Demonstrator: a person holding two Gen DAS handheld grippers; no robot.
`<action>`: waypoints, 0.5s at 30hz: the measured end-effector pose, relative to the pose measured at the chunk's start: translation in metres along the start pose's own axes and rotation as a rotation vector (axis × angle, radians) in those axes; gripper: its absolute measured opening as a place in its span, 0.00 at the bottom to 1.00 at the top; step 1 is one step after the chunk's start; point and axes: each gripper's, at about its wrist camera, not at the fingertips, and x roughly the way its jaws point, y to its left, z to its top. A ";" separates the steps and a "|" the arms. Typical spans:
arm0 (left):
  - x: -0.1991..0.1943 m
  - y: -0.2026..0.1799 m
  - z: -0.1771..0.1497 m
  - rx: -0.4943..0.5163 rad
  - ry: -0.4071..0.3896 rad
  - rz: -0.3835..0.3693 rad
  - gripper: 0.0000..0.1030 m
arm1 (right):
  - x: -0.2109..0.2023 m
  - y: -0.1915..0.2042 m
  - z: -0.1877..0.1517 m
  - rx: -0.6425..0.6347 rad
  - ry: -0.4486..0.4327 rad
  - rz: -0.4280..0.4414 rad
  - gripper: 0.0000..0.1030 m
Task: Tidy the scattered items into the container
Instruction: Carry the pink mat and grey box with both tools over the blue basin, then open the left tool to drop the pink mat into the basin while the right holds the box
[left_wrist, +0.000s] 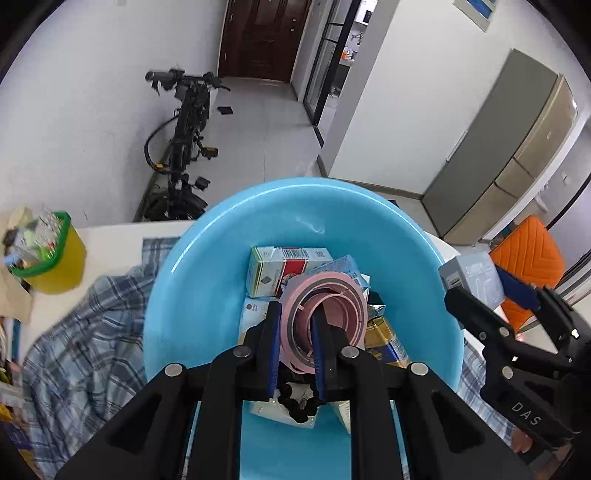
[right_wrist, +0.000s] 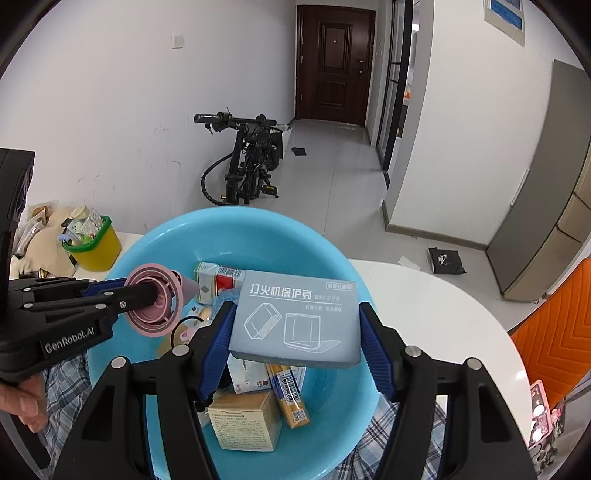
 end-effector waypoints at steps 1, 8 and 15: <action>0.003 0.005 -0.001 -0.023 0.007 -0.017 0.16 | 0.003 0.000 -0.001 -0.003 0.005 -0.001 0.62; 0.019 0.023 -0.005 -0.058 0.036 -0.006 0.16 | 0.020 0.006 -0.006 -0.011 0.027 0.002 0.62; 0.035 0.022 -0.016 -0.033 0.137 -0.020 0.16 | 0.034 0.014 -0.014 -0.037 0.055 0.001 0.62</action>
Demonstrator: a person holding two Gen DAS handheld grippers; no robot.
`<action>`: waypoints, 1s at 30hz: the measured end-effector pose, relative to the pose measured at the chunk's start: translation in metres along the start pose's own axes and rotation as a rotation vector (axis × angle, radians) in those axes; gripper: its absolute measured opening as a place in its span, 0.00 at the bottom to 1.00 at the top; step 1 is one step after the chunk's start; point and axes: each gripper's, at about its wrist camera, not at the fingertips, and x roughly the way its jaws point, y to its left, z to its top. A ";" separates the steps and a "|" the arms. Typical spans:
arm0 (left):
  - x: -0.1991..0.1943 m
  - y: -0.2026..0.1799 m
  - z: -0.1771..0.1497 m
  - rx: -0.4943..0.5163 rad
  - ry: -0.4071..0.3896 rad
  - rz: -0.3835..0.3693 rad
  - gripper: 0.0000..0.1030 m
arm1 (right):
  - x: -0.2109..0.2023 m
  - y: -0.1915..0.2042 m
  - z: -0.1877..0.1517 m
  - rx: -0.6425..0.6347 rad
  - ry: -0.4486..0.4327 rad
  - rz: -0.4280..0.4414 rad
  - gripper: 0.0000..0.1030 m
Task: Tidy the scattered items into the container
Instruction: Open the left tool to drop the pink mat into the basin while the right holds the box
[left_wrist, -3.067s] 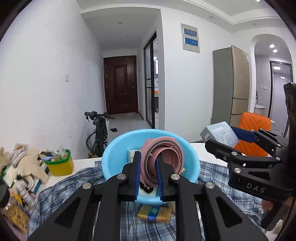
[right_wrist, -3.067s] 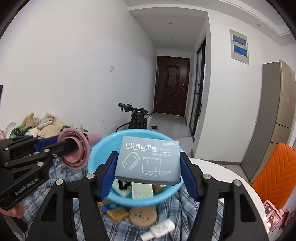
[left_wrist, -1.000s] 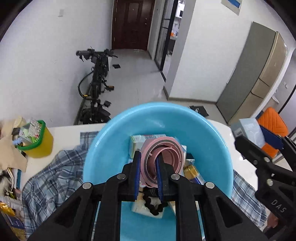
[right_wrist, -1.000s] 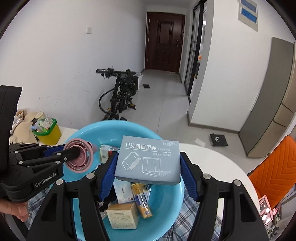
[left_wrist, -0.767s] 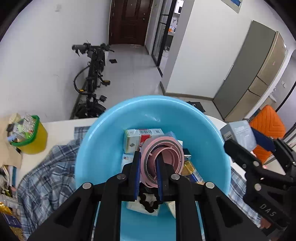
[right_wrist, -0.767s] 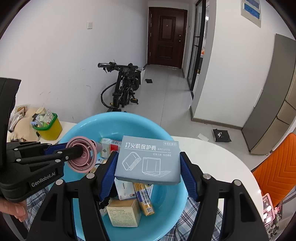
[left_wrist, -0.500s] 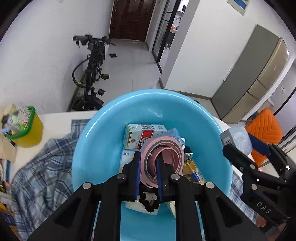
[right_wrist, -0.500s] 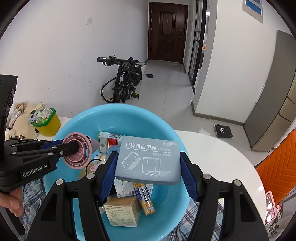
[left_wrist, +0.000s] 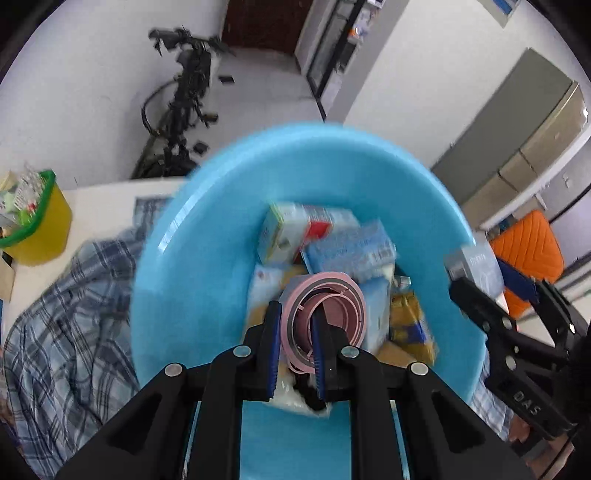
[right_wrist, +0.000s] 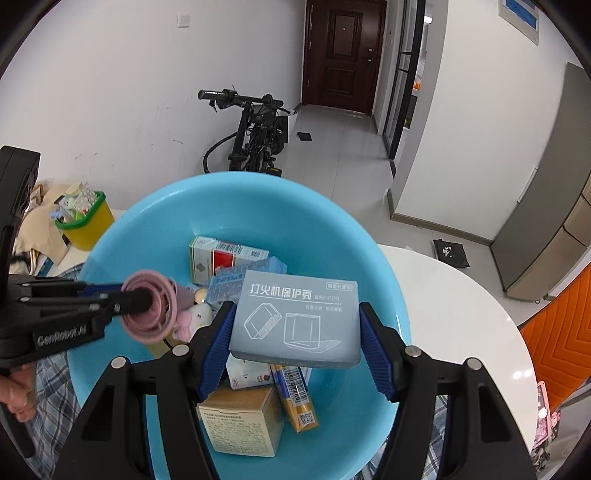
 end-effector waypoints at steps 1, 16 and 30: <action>-0.002 -0.003 -0.003 0.005 0.024 0.002 0.16 | 0.000 0.001 -0.001 -0.007 0.001 -0.003 0.62; -0.044 -0.031 -0.051 0.041 0.097 -0.043 0.16 | -0.012 0.000 -0.023 -0.005 0.013 -0.015 0.62; -0.007 -0.034 -0.066 0.060 0.107 -0.019 0.16 | -0.020 0.004 -0.032 -0.039 0.022 -0.019 0.62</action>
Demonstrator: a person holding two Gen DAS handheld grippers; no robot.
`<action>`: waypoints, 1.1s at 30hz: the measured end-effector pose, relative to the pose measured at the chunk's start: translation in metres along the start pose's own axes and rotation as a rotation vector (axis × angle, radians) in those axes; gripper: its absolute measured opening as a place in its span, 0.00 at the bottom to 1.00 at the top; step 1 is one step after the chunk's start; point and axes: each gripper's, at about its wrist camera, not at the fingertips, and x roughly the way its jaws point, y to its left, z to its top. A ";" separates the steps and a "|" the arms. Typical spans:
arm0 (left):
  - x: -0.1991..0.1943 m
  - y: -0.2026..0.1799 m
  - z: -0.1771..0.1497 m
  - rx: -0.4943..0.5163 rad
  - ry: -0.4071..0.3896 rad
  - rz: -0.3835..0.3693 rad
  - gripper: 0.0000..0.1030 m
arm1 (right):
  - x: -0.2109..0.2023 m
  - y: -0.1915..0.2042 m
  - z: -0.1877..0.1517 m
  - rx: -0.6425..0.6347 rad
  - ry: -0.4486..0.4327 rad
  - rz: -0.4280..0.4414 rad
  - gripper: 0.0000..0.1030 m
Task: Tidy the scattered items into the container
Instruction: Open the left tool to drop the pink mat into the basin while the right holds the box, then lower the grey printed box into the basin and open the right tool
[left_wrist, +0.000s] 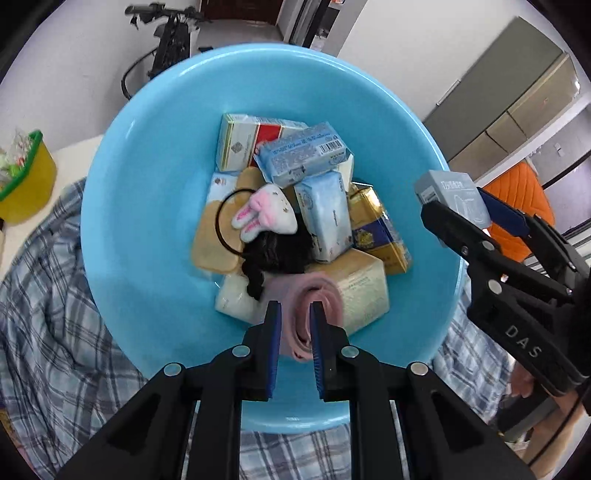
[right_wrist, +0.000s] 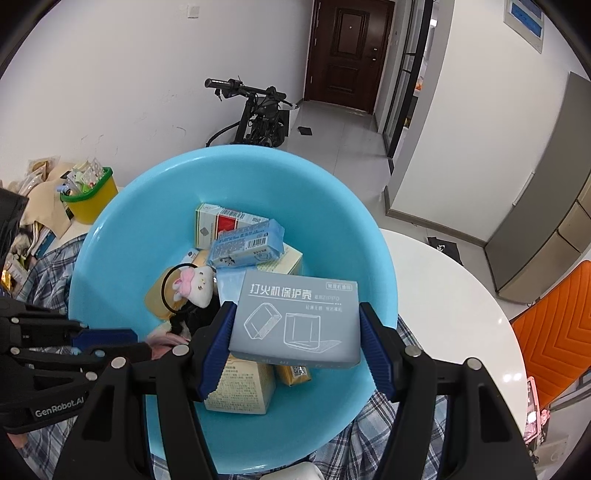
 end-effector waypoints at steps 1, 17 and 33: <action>0.000 0.000 0.000 0.003 -0.005 0.007 0.16 | 0.001 0.001 -0.001 -0.001 0.003 0.003 0.62; -0.028 0.018 -0.003 0.028 -0.153 0.161 0.75 | -0.008 0.006 -0.007 -0.005 0.015 0.072 0.62; -0.031 0.023 -0.010 0.032 -0.153 0.178 0.80 | 0.021 0.047 -0.038 -0.200 0.192 0.169 0.62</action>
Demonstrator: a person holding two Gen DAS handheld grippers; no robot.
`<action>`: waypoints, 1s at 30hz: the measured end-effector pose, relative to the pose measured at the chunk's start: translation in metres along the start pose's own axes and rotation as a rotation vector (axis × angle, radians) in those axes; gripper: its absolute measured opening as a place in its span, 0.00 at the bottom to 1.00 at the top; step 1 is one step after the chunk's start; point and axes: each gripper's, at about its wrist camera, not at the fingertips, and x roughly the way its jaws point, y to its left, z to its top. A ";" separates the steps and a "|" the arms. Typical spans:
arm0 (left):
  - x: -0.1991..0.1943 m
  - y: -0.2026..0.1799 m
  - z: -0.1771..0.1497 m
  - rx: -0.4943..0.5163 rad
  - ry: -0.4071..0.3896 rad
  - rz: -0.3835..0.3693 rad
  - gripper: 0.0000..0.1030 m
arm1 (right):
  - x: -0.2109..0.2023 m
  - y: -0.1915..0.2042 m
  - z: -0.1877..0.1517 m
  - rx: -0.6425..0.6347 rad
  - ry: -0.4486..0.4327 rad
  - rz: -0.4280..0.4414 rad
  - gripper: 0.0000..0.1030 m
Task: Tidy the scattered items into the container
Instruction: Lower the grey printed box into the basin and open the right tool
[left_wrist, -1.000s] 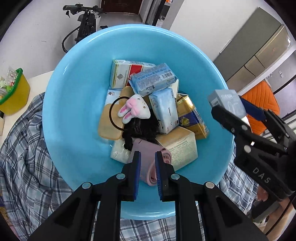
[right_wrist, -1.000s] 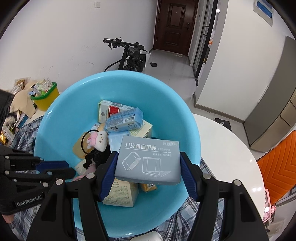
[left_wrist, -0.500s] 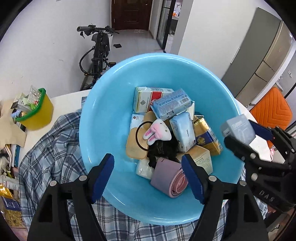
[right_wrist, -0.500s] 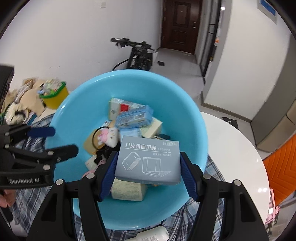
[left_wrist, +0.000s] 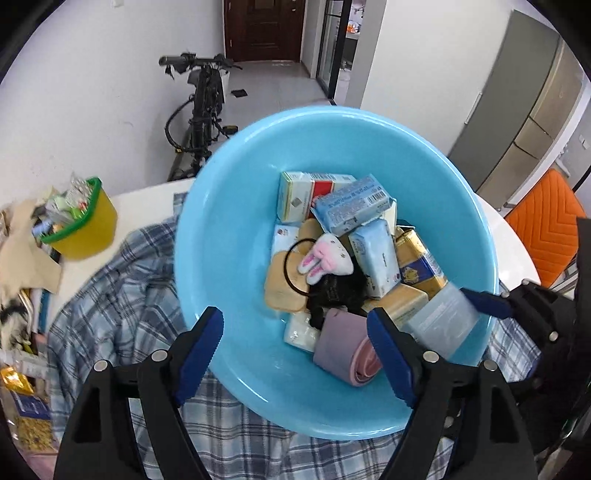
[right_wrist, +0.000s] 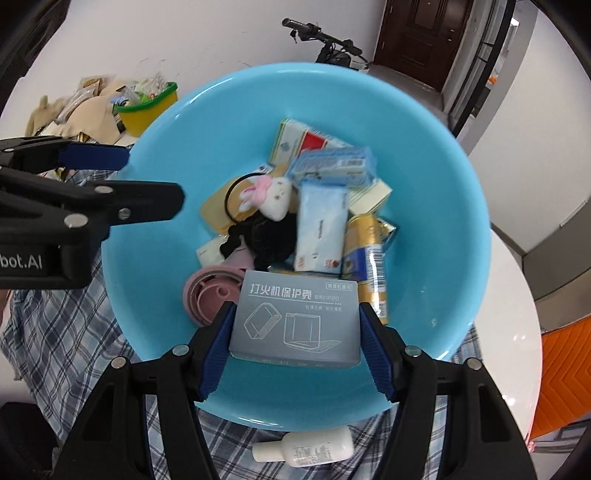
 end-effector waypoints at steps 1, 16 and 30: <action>0.002 0.001 -0.001 -0.014 0.007 -0.018 0.80 | 0.001 0.000 -0.001 0.004 0.004 0.007 0.62; 0.015 0.001 -0.009 -0.010 0.028 -0.031 0.80 | 0.006 0.002 -0.005 -0.017 0.002 -0.023 0.68; -0.056 0.004 -0.048 0.037 -0.315 0.009 0.82 | -0.060 0.001 -0.056 0.171 -0.307 0.002 0.82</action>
